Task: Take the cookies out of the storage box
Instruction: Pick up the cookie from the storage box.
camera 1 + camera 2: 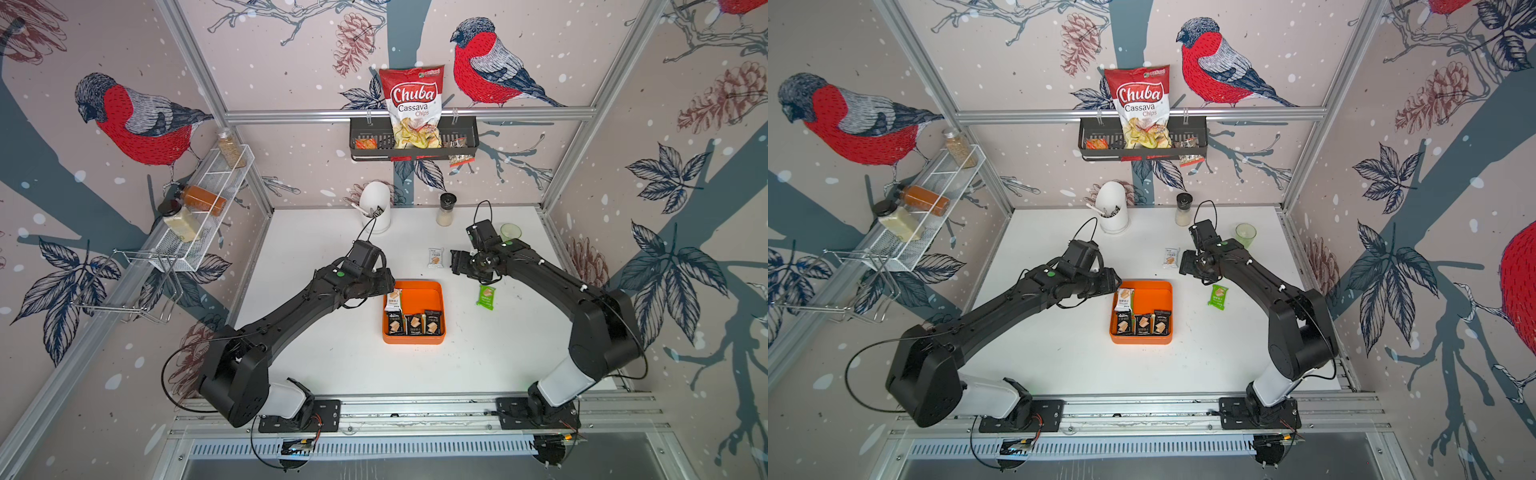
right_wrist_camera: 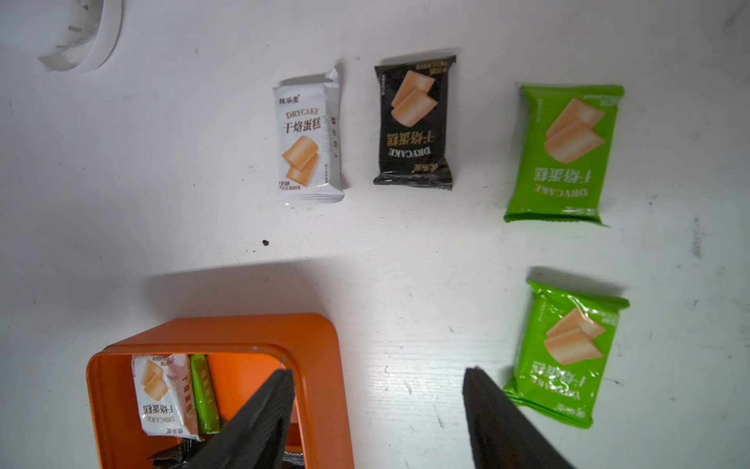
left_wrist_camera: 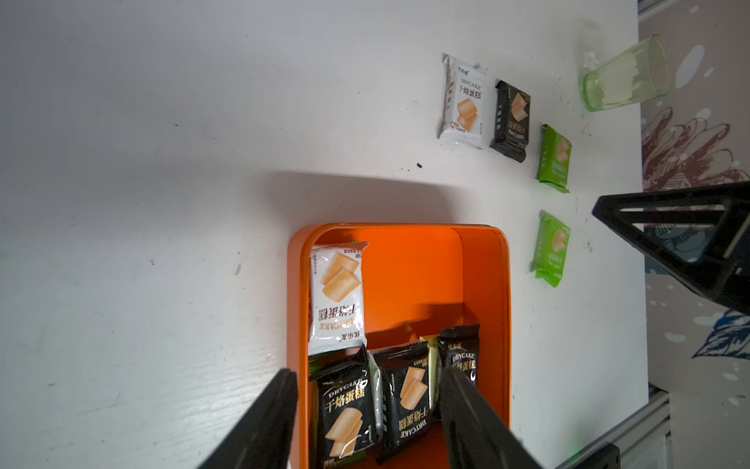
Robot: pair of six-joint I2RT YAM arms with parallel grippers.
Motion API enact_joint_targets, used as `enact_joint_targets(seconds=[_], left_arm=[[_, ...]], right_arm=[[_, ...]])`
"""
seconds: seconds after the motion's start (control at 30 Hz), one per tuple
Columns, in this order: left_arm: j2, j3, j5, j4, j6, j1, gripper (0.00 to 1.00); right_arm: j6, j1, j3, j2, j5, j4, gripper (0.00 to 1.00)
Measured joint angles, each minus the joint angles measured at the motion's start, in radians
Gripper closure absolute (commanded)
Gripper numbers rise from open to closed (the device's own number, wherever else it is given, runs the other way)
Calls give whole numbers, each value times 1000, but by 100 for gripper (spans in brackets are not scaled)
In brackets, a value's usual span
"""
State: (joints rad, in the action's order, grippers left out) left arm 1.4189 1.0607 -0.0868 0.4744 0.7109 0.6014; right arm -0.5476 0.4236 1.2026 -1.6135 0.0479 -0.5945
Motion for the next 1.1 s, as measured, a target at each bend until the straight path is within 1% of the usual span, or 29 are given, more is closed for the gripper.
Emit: enact_joint_targets(seconds=[0.2,0.43,0.53,0.7,0.83,1.1], left_arm=[[72,79,135,60,79,101,37],[211,194,285,162,150,198,30],[279,246,314,197,150,207,29],[365,319,371,250,150,223,23],[424,346,378,274,149,227,22],[511,412,386,300,149,237,21]], right_arm=[[35,-75,-94,55,113,78,31],[80,-110,-136,84,174,142,31],[85,-136,-156,90,190,164,31],[103,-157,-178,90,218,177,32],[126,-186,-198,93,231,181,32],[130,-240,-217,128,255,182,32]])
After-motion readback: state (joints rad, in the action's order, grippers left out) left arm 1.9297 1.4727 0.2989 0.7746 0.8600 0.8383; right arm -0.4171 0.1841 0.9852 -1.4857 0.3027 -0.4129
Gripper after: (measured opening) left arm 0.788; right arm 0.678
